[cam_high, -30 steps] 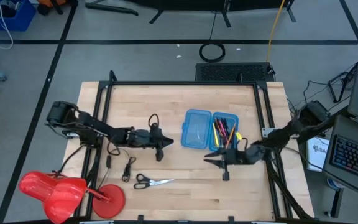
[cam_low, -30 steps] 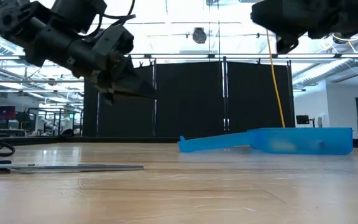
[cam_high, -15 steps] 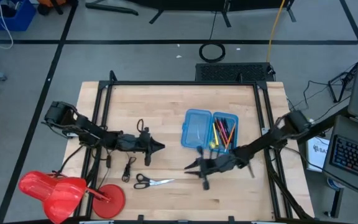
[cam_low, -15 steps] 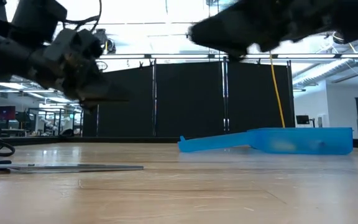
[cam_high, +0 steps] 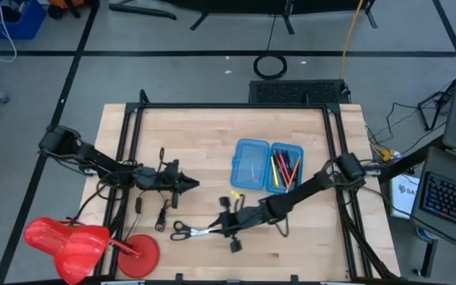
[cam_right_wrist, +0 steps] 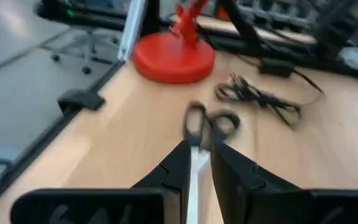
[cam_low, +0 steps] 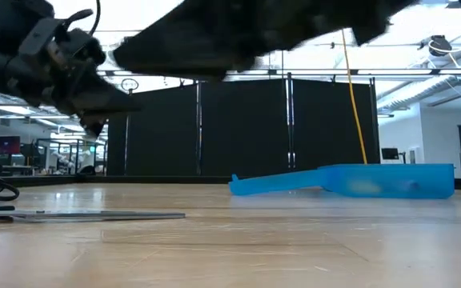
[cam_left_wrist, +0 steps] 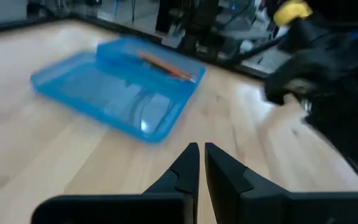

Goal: Pick & place school supplies into a supply box
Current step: Put the black scissors into the blue supply box

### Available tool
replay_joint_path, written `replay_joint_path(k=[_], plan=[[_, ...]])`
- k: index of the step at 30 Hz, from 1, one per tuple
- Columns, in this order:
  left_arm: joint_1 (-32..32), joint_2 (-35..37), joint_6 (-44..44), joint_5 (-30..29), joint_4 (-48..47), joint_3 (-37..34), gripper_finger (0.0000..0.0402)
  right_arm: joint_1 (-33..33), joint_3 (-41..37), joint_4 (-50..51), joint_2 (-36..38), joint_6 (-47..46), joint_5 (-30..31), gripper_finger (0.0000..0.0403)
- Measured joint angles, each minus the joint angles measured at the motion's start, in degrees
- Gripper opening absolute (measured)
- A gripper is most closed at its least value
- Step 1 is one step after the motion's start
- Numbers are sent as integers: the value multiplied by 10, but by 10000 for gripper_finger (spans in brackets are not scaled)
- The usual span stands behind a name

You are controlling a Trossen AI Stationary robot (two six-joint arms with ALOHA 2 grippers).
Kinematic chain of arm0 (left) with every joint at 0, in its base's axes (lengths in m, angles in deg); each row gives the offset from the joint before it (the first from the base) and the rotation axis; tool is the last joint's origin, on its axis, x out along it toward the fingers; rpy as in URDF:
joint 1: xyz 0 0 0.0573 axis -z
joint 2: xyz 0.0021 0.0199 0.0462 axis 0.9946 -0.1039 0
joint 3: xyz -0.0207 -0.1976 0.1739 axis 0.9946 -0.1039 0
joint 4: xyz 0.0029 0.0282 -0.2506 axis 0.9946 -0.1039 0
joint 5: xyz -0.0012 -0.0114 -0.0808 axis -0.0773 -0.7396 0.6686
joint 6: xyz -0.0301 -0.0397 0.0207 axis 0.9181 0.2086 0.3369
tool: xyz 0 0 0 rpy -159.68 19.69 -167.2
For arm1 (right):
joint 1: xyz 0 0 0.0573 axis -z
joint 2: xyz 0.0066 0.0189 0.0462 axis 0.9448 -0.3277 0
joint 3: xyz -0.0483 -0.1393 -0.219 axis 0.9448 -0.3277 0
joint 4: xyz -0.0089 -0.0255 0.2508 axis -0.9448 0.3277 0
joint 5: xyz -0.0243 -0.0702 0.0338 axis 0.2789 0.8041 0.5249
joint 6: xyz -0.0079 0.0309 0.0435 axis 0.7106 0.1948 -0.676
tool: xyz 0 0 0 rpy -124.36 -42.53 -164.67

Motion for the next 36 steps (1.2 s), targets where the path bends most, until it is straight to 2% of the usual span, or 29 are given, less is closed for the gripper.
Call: replay_joint_path(k=[6,8,14,22,29,36], plan=[[1,71,-3,-1,-8,-40,31,12,120,50,-78,10,-49,61],[1,74,-1,0,-2,-38,31,12,135,68,-86,12,-56,71],[1,128,-2,-12,-27,-65,31,13,201,53,-137,19,-84,117],[5,137,-5,-15,-23,-65,31,24,254,52,-179,1,-92,179],[7,141,-22,-17,-6,-64,31,36,268,46,-201,-6,-102,184],[7,143,-23,-19,-16,-65,31,45,337,54,-265,-11,-121,177]])
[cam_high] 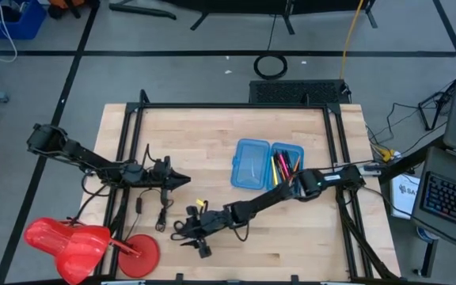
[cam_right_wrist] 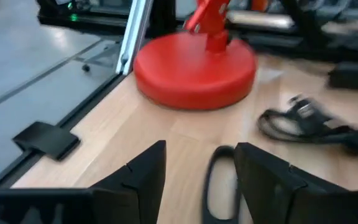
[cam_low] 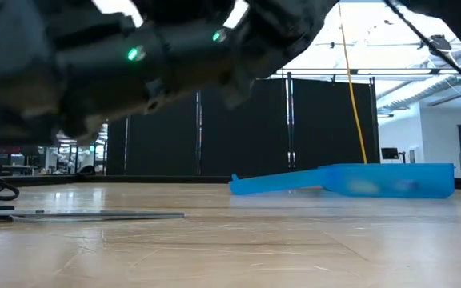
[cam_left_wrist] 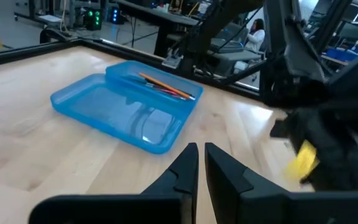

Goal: Pick & place school supplies into a supply box
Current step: Put the black scissors into the blue supply box

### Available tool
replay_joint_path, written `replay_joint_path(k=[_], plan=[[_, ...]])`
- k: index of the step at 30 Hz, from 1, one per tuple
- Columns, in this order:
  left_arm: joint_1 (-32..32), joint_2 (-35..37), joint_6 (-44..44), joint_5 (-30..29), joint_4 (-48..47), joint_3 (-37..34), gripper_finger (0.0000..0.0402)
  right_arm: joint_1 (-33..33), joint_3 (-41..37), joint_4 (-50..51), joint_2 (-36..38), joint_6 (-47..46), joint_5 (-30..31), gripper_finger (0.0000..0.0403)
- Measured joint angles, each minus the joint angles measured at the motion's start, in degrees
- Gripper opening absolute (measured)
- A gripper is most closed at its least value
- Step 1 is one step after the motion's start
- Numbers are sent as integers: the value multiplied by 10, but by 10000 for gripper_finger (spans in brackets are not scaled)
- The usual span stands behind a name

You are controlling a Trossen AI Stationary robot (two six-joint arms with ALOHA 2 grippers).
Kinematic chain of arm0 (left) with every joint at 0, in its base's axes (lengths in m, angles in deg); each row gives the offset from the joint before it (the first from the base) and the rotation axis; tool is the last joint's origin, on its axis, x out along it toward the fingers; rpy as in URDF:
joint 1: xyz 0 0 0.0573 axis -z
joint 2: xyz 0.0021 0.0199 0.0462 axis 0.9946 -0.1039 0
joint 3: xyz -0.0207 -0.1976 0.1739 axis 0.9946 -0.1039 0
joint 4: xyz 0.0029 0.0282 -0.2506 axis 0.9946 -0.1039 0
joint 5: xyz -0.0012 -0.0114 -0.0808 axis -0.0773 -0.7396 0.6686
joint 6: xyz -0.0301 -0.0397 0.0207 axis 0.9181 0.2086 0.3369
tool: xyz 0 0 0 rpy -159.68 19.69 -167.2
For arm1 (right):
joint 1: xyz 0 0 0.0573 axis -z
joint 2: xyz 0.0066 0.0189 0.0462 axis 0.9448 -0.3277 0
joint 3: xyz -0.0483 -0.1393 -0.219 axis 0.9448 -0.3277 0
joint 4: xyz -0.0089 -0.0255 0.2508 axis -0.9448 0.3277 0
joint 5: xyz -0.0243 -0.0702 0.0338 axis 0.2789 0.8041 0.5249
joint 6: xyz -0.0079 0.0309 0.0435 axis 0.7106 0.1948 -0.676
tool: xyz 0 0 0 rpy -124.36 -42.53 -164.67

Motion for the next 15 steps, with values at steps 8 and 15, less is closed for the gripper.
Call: replay_joint_path(k=[8,15], plan=[[0,0,1,0,-7,0,31,-14,85,54,-71,11,8,173],[0,0,1,0,-15,0,31,-22,86,68,-71,26,58,171]])
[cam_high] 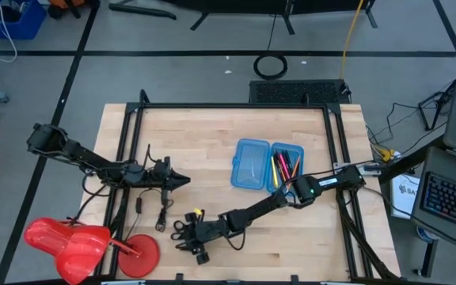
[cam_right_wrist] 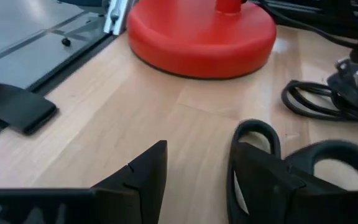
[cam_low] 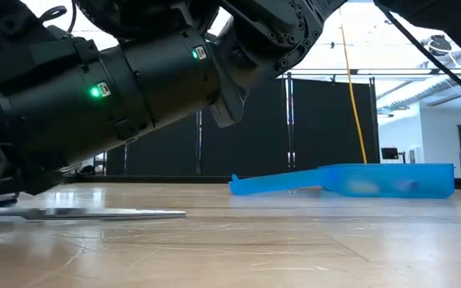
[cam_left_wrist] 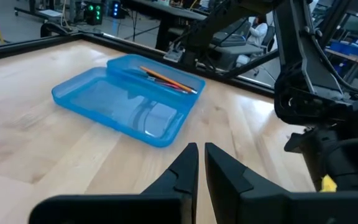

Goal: Pick & place school supplies into a supply box
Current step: Put the black scissors into the blue supply box

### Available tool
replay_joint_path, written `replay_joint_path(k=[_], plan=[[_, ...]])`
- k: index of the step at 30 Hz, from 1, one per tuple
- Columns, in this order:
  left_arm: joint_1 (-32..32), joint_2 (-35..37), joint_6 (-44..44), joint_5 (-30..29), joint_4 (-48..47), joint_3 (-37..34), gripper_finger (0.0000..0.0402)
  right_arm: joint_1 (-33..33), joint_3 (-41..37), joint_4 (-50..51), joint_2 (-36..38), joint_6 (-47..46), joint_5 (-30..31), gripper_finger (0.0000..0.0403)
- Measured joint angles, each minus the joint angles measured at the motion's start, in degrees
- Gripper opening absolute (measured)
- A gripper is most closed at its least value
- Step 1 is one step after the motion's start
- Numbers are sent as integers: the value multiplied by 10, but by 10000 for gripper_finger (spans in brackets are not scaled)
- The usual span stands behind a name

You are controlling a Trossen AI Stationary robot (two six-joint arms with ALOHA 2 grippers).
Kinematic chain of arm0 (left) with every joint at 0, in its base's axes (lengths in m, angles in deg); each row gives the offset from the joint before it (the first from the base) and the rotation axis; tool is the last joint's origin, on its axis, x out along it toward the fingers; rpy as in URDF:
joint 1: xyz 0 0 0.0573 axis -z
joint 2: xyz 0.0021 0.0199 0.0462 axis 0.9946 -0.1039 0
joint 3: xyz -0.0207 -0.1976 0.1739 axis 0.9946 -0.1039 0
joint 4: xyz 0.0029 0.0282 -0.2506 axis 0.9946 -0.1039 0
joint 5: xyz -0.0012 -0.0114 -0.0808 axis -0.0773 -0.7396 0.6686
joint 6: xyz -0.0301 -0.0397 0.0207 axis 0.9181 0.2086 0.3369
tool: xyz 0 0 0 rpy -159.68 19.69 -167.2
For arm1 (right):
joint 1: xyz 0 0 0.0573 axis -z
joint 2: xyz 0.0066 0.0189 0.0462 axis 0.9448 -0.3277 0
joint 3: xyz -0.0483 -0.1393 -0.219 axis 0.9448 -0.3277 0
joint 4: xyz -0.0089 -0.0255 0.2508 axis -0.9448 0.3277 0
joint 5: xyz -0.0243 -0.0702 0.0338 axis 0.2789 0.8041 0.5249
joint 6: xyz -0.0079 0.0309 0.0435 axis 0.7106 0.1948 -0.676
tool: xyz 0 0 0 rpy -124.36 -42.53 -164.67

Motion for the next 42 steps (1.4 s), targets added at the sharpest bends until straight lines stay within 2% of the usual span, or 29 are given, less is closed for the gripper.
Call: replay_joint_path(k=[8,17,23,31,38,42], plan=[[0,0,6,-7,0,0,31,3,0,16,0,-15,26,171],[0,0,7,-10,-1,0,31,11,0,45,1,-50,24,167],[0,0,7,-10,-1,0,31,11,0,49,1,-43,25,120],[0,0,7,-10,-3,0,31,12,0,61,1,-31,18,16],[0,0,10,-10,-14,0,31,6,0,60,1,-18,12,4],[0,0,10,-10,-14,0,31,-2,-1,63,5,4,39,2]])
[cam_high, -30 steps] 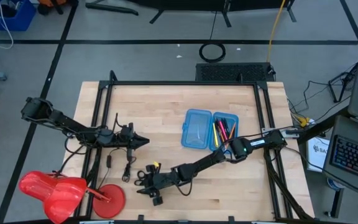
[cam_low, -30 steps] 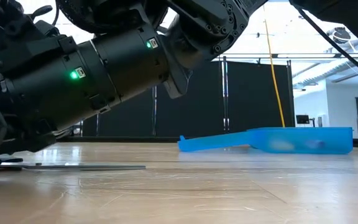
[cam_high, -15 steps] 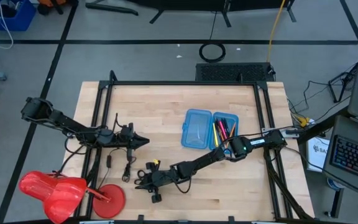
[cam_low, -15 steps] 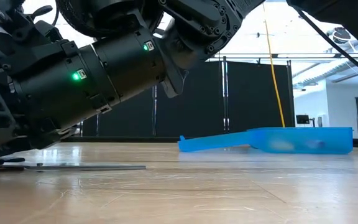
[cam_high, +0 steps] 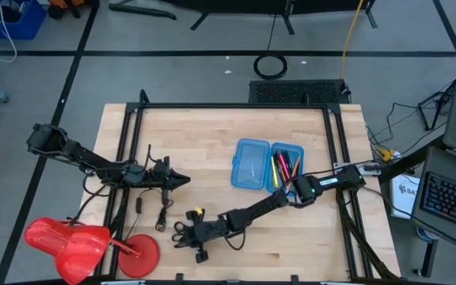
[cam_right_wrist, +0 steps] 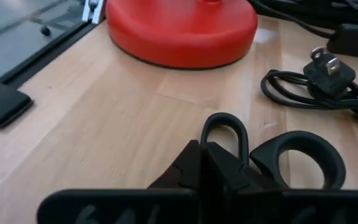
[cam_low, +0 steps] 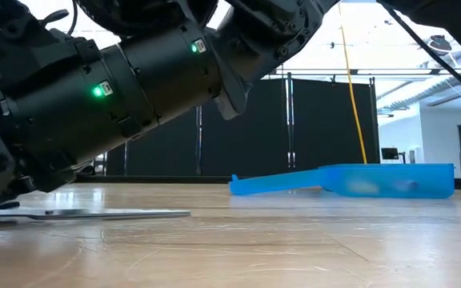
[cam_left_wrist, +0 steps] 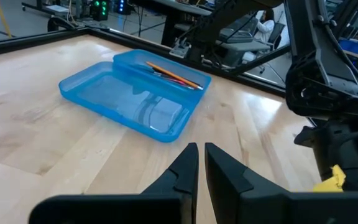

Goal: Pick & place school supplies into a supply box
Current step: Put the black scissors into the blue supply box

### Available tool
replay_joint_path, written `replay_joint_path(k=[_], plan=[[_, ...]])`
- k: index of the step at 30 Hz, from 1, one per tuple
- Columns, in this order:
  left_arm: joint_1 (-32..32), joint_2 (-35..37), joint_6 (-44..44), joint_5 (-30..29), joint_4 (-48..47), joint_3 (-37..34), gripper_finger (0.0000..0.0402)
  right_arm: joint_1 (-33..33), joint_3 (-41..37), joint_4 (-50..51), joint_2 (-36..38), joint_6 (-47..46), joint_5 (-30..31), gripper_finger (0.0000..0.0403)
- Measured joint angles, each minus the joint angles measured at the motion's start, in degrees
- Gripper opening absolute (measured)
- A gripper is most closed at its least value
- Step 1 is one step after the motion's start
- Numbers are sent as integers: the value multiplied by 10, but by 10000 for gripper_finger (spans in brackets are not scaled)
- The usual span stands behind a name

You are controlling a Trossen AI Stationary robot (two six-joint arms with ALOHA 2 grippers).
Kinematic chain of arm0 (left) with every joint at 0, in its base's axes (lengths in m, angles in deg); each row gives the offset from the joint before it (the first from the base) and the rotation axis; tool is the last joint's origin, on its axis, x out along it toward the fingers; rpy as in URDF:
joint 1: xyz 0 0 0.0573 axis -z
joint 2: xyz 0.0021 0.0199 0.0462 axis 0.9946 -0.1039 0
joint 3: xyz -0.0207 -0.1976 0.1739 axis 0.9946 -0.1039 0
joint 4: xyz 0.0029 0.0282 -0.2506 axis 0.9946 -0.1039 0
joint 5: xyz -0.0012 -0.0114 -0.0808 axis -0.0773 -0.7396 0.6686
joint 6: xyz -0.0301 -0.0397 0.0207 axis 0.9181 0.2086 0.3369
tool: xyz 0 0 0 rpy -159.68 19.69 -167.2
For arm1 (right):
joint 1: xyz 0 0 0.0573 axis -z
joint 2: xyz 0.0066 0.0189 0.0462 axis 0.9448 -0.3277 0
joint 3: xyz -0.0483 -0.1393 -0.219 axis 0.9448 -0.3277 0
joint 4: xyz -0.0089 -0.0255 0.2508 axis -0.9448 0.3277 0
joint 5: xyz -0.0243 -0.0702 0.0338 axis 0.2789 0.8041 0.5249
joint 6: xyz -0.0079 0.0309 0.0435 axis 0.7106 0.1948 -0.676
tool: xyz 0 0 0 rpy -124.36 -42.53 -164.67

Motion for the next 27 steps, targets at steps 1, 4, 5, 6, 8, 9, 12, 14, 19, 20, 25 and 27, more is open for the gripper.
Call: replay_joint_path(k=[1,4,5,6,8,9,12,14,19,20,25,27], plan=[[0,0,0,0,0,0,31,-2,0,-1,0,6,8,2],[0,0,0,0,0,0,31,-7,-1,7,8,18,17,1],[0,0,0,0,0,0,31,-7,-1,7,9,20,18,1],[0,0,0,0,0,0,31,-7,-1,6,9,21,20,1],[0,0,1,0,-1,0,31,-8,-1,7,9,22,28,1],[0,0,1,0,-1,0,31,-9,-1,8,9,24,33,1],[0,0,5,0,-4,0,31,-12,-1,8,9,35,41,0],[0,0,5,0,-4,0,31,-14,-1,8,9,41,55,0],[0,0,4,0,-4,0,31,-15,-1,21,16,48,62,0],[0,0,4,0,-4,0,31,-15,-1,25,17,48,64,0],[0,0,5,-2,-8,0,31,-19,-2,37,26,58,83,0],[0,0,5,-4,-9,0,31,-21,-2,39,26,64,97,0]])
